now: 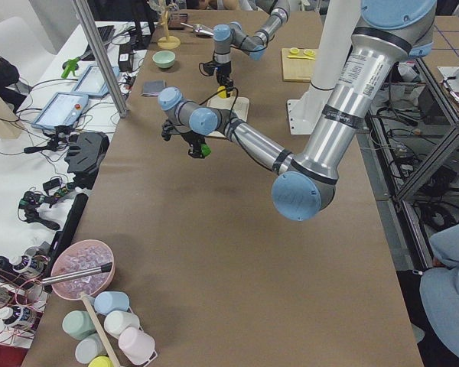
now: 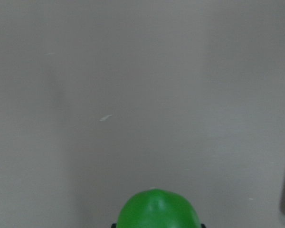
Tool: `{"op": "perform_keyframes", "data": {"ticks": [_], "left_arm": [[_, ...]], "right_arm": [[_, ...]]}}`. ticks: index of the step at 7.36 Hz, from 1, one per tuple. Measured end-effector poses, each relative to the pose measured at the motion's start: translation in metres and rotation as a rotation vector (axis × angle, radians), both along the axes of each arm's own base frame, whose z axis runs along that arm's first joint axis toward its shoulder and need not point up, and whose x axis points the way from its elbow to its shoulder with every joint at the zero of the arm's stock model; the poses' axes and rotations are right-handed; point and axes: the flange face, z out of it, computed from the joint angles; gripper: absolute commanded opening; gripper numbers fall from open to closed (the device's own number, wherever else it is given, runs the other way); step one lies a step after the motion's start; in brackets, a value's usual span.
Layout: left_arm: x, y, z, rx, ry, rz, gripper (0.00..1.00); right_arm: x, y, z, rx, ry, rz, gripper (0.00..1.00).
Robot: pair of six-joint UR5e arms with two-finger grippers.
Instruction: Place all lemons on tray
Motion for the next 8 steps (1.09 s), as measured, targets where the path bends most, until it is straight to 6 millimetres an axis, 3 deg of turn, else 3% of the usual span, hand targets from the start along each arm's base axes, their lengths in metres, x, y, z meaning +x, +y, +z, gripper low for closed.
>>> {"op": "perform_keyframes", "data": {"ticks": [1,2,4,6,8], "left_arm": [[0.031,-0.002,-0.022,0.033,0.024,0.039,0.00],[0.062,-0.002,-0.040,0.074,0.058,0.073,0.00],[0.124,0.009,-0.054,0.112,0.135,0.090,0.00],[0.174,0.023,-0.063,0.096,0.184,0.085,0.00],[0.207,0.040,-0.091,0.045,0.198,0.082,0.00]], "right_arm": [[-0.014,0.004,-0.009,0.014,0.001,-0.006,0.99],[-0.022,0.005,-0.011,0.021,0.003,-0.008,1.00],[-0.013,-0.004,0.000,0.025,0.001,0.011,1.00],[0.020,-0.033,0.010,0.021,-0.029,0.051,1.00],[0.069,-0.066,0.027,-0.003,-0.081,0.076,1.00]]}}
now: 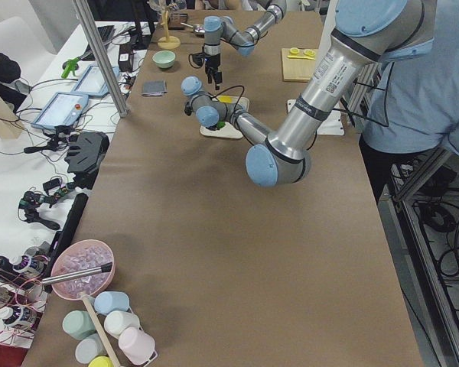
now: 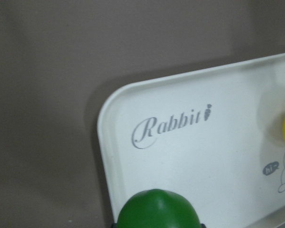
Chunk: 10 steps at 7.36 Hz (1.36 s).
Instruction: Place all lemons on tray
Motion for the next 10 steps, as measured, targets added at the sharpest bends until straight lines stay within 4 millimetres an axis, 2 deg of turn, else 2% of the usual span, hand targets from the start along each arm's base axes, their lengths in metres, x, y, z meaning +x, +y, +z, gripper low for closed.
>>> {"op": "perform_keyframes", "data": {"ticks": [2,3,4,6,8,9,10], "left_arm": [[0.020,0.015,-0.017,-0.030,0.002,0.011,0.02],[0.024,0.017,-0.022,-0.030,0.003,0.011,0.91],[0.028,0.020,-0.025,-0.025,-0.001,0.003,0.98],[0.036,0.026,-0.027,-0.013,-0.015,-0.024,0.98],[0.036,0.027,-0.027,-0.008,-0.017,-0.034,0.98],[0.028,0.022,-0.026,-0.007,-0.018,-0.047,0.98],[0.005,0.007,-0.023,-0.007,-0.020,-0.084,0.98]], "right_arm": [[0.052,-0.024,0.020,-0.010,-0.054,0.019,1.00],[0.079,-0.033,0.035,-0.008,-0.060,0.021,1.00],[0.107,-0.038,0.057,-0.002,-0.053,0.021,0.99],[0.167,-0.045,0.103,-0.028,-0.043,0.033,0.99],[0.224,-0.045,0.150,-0.052,-0.017,0.066,0.99],[0.253,-0.043,0.176,-0.062,0.005,0.087,0.99],[0.282,-0.041,0.201,-0.086,0.026,0.118,0.99]]}}
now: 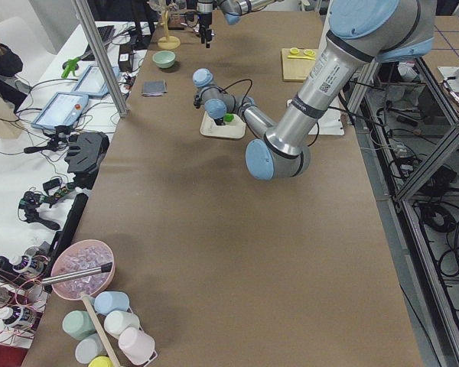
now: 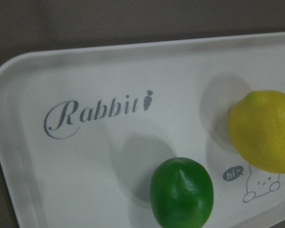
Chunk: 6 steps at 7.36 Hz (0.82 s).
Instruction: Place all lemons on tray
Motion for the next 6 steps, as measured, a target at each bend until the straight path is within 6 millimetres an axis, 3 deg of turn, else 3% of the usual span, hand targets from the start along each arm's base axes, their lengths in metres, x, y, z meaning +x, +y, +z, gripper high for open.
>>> {"op": "perform_keyframes", "data": {"ticks": [3,5,6], "left_arm": [[-0.134,-0.059,0.022,0.067,-0.130,-0.191,0.98],[-0.221,-0.066,0.029,0.243,-0.372,-0.208,0.98],[-0.265,-0.068,0.045,0.283,-0.479,-0.219,0.98]], "right_arm": [[0.074,0.001,0.039,-0.132,0.046,0.098,0.99],[0.111,0.024,0.067,-0.226,0.076,0.146,0.99],[0.127,0.036,0.075,-0.250,0.089,0.164,0.99]]}}
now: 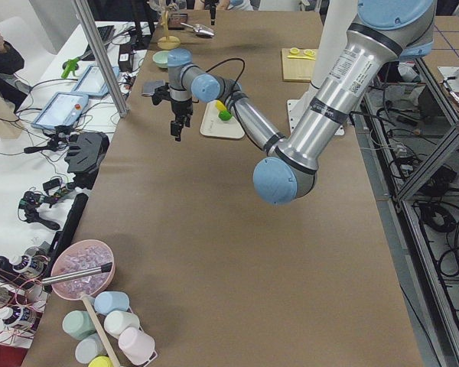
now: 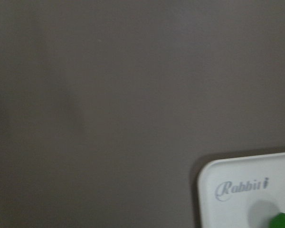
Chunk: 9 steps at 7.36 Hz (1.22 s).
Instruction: Place all lemons on tray
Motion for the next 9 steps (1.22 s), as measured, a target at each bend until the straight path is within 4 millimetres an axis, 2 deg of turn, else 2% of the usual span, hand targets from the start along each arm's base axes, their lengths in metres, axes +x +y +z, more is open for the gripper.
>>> {"op": "perform_keyframes", "data": {"ticks": [2,4,7,8,9], "left_arm": [[-0.086,0.005,0.059,-0.048,-0.088,-0.082,0.98],[-0.157,0.025,0.128,-0.175,-0.064,-0.158,0.98],[-0.230,0.068,0.241,-0.261,0.045,-0.234,0.98],[-0.248,0.081,0.276,-0.284,0.092,-0.228,0.98],[-0.258,0.090,0.302,-0.305,0.117,-0.219,0.98]], "right_arm": [[0.037,0.015,0.011,-0.017,0.069,0.002,1.00],[0.066,0.021,0.018,-0.065,0.119,-0.008,0.99],[0.074,0.025,0.024,-0.120,0.120,-0.008,1.00],[0.075,0.027,0.027,-0.131,0.117,-0.006,1.00],[0.077,0.028,0.028,-0.138,0.115,-0.004,1.00]]}}
